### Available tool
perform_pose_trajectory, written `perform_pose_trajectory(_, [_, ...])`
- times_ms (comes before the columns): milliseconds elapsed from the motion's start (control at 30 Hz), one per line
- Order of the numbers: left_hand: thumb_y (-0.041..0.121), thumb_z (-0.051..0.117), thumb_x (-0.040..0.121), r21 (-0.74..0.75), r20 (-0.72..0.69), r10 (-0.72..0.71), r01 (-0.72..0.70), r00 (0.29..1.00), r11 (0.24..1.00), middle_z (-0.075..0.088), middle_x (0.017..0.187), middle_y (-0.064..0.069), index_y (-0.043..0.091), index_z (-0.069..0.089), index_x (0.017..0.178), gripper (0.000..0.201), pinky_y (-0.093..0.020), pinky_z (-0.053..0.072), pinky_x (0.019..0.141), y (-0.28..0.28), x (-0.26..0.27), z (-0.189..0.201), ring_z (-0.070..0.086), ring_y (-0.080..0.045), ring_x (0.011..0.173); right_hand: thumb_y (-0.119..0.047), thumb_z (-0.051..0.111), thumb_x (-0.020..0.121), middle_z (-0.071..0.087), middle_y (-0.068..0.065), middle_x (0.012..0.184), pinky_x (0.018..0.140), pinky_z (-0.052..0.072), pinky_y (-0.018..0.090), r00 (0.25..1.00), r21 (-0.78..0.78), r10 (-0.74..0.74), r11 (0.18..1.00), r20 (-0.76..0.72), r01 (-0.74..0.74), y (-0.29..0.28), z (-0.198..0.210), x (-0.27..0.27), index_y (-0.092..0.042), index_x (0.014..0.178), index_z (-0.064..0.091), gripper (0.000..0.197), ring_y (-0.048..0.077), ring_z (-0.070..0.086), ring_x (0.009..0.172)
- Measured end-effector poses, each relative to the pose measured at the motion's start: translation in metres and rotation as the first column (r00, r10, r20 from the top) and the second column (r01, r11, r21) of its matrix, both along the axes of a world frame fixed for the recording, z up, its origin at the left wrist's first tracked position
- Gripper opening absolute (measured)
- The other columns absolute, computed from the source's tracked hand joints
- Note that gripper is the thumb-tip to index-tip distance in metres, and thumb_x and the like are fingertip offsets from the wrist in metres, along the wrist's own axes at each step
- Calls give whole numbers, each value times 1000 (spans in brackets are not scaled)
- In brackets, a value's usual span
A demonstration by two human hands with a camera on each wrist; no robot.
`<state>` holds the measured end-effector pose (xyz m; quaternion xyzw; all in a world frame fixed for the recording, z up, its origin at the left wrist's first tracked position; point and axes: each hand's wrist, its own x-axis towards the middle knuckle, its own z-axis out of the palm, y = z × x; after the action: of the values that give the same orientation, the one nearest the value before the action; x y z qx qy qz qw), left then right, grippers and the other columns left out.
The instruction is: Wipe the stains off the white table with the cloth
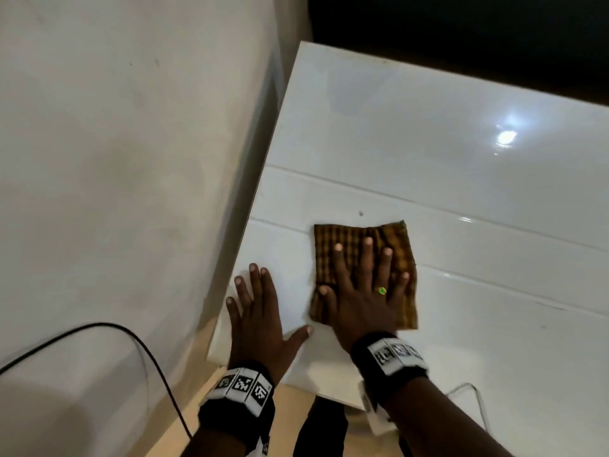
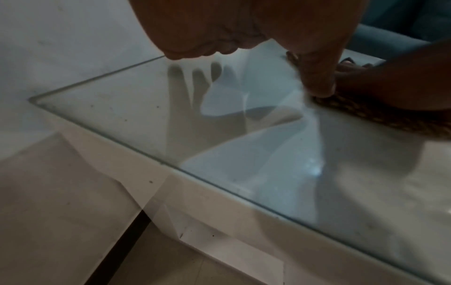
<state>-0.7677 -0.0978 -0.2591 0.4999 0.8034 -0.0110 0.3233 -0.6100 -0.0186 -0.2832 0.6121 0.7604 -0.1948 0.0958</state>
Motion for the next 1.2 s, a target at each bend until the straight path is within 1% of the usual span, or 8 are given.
perform_pose_trajectory(167, [47,44,97,-3,-132,-135,136,982,991,-38,157,-2,14,-19,154,92,-60,-3,120,-3,18,-6,-37,-26,145,-66,31,94,-10,8,167,115,-8,68,998,2,32,999,-46,-32,-1,0,-18,-40,158,5,74,38,-13,152])
perform_pose_trajectory(267, [38,50,94,8,-198,-291,298,936,954,-15,165,-11,7,-1,157,87,-66,13,118,3,47,-3,-11,-38,151,-62,27,98,-4,-1,168,118,3,63,993,38,97,995,-72,-95,2,2,31,-41,158,7,66,28,-4,154])
perform_pose_trajectory(367, [43,47,94,11,-168,-399,406,901,914,3,167,-15,6,11,157,81,-68,20,115,14,92,-1,0,-40,150,-63,25,97,-1,-1,168,119,4,61,999,39,-37,999,8,36,1,0,110,-43,157,6,66,30,0,154])
perform_pose_trajectory(533, [71,23,87,-53,-83,-430,427,899,903,-13,167,-6,13,-6,158,96,-66,8,118,23,172,-9,-10,-31,153,-67,7,94,-22,0,165,117,2,65,954,-44,-282,957,102,287,-2,8,244,-47,154,-11,66,31,-16,152])
perform_pose_trajectory(700, [89,20,73,-189,-110,-439,415,892,890,-5,167,-9,14,0,158,115,-74,13,110,25,188,-15,-1,-38,152,-65,25,95,-5,12,167,116,-2,66,976,20,-215,977,33,214,-3,5,219,-41,157,6,69,41,-8,152])
perform_pose_trajectory(833, [94,5,70,-282,-103,-439,397,892,873,-8,167,-7,18,-4,158,117,-74,12,109,29,186,-14,-2,-39,152,-64,25,97,-9,4,168,116,-1,66,994,-2,-87,996,-65,87,-1,8,220,-45,156,3,66,34,-10,153])
perform_pose_trajectory(1033, [101,-2,51,-388,-147,-407,326,902,862,-45,154,5,32,-40,143,121,-66,-2,115,37,193,-7,-44,-21,140,-62,27,95,4,0,168,115,6,65,959,54,-267,963,93,263,3,5,365,-48,155,11,64,30,8,154])
perform_pose_trajectory(1200, [103,-9,44,-473,-155,-386,275,910,837,-50,150,5,23,-36,146,132,-65,-1,117,45,203,6,-42,-24,141,-63,18,94,-6,8,168,113,8,70,901,7,-415,909,128,417,7,9,452,-44,157,3,67,39,-3,152])
